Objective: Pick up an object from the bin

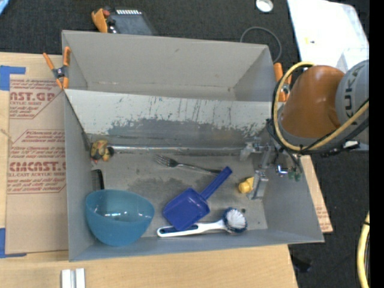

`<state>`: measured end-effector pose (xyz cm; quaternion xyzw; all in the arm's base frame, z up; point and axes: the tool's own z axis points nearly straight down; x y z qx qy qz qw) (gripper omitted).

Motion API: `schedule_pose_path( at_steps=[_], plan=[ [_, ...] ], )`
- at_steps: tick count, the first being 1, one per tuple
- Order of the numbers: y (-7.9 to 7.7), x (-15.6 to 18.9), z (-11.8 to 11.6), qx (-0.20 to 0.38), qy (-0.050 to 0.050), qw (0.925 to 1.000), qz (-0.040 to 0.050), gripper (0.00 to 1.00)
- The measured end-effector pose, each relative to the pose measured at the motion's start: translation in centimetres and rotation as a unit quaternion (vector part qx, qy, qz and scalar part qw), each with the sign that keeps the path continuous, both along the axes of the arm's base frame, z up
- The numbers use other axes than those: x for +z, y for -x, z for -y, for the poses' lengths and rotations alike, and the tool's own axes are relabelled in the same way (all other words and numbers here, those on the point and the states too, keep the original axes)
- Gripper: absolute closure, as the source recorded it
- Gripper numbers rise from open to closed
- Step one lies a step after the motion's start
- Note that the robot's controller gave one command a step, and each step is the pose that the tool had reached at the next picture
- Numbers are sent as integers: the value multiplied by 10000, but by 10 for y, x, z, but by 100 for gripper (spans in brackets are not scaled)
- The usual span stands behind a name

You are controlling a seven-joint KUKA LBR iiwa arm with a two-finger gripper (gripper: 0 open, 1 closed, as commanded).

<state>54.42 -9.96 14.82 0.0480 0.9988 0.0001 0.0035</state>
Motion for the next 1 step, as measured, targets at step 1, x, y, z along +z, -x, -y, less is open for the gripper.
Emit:
schedule_pose_path(
  at_steps=[1],
  plan=[
    [-11,-65,42,1431,23,9897,34,0]
  ],
)
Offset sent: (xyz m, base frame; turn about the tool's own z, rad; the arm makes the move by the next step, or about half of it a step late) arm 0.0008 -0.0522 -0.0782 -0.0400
